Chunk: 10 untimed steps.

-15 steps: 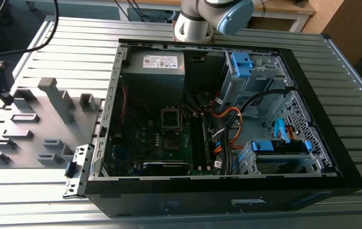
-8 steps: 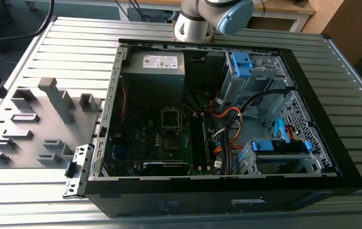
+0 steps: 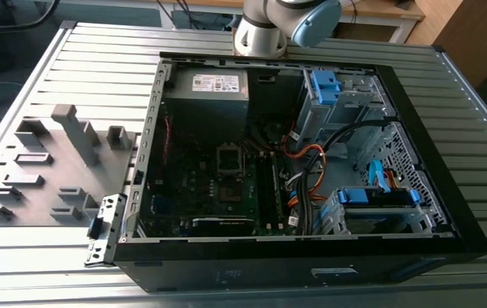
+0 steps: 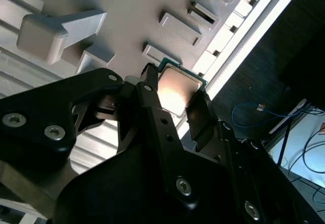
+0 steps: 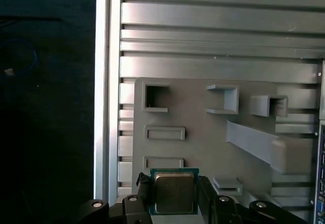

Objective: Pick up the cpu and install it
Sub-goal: 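Pick up the cpu and move it towards the insertion slot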

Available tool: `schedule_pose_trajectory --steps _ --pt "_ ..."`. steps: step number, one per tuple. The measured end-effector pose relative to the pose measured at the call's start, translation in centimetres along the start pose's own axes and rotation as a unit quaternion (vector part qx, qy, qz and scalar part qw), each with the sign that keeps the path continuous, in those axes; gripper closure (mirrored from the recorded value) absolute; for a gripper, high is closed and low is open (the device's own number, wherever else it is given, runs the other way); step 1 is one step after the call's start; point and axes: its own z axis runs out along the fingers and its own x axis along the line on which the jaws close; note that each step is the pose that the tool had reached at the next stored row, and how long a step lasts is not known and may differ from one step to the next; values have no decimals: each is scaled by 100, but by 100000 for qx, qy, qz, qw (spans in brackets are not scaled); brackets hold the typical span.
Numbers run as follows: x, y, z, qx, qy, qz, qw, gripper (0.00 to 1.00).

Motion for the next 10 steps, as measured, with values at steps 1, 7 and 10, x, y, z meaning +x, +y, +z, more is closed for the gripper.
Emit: schedule_pose_trajectory --steps 1,7,10 --pt "-2 -1 -30 -24 -1 2 100000 53" --pt "-9 -6 -186 -137 -3 7 100000 53" --pt "-11 -7 -225 -177 -3 9 100000 53"
